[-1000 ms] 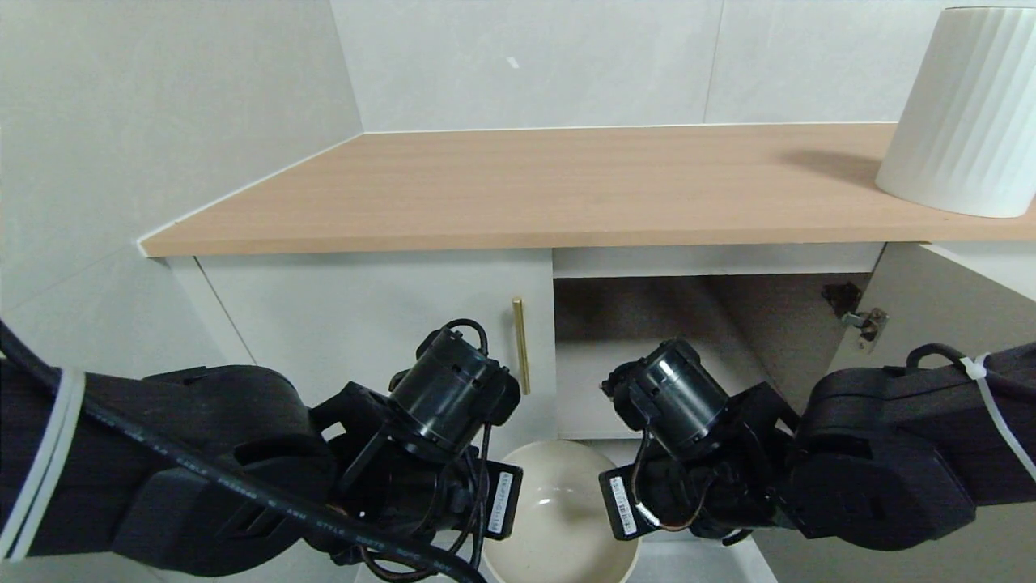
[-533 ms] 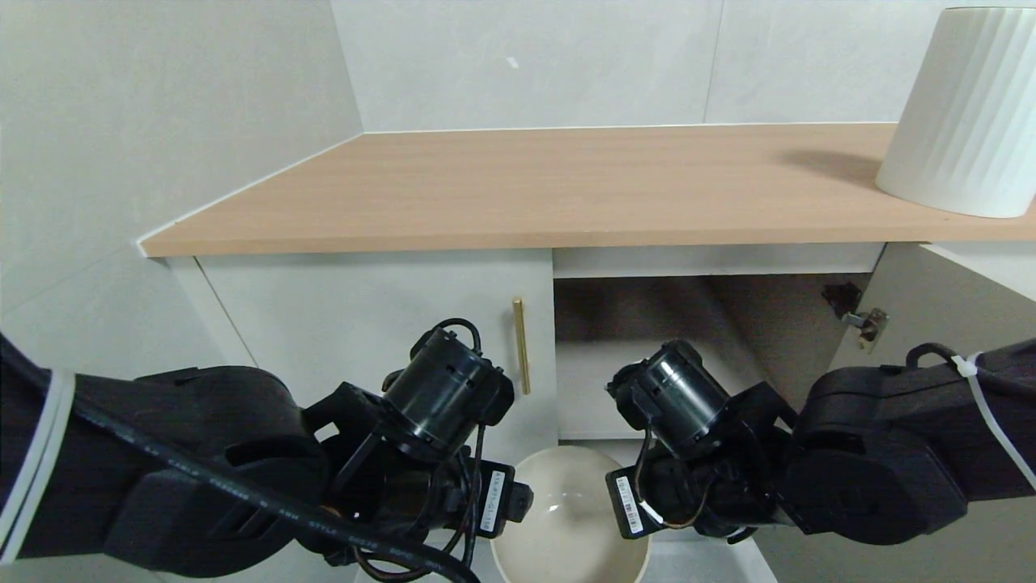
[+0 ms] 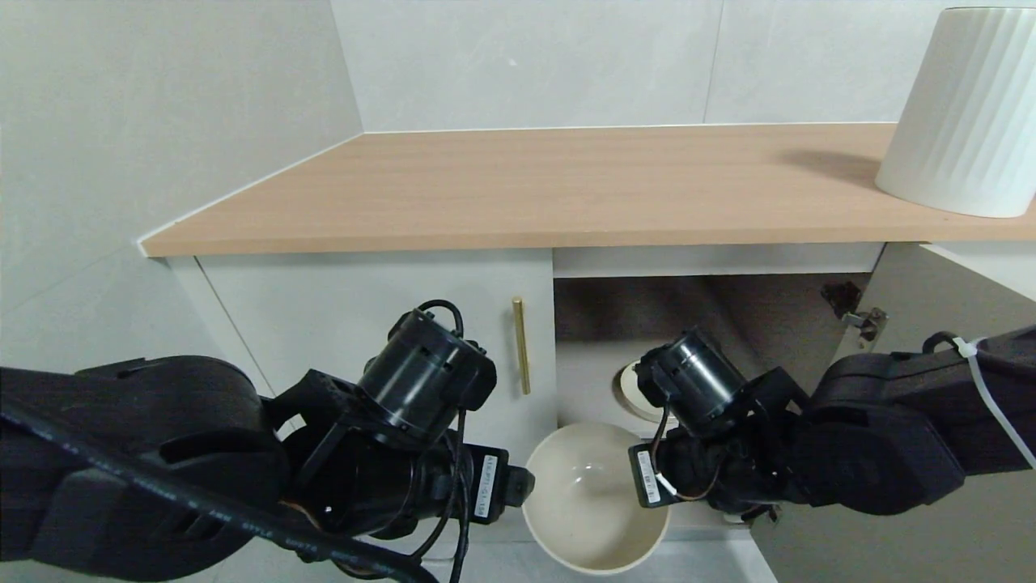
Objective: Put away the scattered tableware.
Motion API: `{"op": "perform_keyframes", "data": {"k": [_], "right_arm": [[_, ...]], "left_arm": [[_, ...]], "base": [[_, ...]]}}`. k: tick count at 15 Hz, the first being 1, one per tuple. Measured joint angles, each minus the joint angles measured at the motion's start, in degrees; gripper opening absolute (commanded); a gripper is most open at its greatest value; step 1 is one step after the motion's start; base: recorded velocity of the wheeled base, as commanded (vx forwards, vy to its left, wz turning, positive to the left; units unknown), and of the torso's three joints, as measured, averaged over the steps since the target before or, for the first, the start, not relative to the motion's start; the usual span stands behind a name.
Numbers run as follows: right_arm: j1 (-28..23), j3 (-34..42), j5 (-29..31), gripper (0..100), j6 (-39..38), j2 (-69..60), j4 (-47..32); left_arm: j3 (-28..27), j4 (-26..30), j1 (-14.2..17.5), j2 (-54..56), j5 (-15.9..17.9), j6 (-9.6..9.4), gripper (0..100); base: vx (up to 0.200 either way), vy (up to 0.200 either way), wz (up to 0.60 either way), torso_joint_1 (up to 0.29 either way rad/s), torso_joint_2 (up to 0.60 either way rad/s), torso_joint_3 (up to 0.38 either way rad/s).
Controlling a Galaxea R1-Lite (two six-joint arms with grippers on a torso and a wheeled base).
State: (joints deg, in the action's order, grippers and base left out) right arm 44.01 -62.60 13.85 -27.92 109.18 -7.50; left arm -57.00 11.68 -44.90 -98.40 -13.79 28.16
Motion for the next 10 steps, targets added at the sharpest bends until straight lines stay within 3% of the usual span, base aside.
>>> {"op": "perform_keyframes", "data": {"k": [3, 10], "right_arm": [[-6.12, 0.78, 0.27, 0, -0.52, 0.11, 2.04], [-16.31, 2.99, 0.65, 0, -2.65, 5.75, 21.10]], "left_arm": [[-0.05, 0.02, 0.11, 0.96, -0.02, 0.02, 100], [0.04, 0.11, 0.30, 2.67, 0.02, -0.02, 100]], "base": [[0.000, 0.000, 0.00, 0.000, 0.00, 0.000], [0.000, 0.000, 0.00, 0.000, 0.00, 0.000]]}}
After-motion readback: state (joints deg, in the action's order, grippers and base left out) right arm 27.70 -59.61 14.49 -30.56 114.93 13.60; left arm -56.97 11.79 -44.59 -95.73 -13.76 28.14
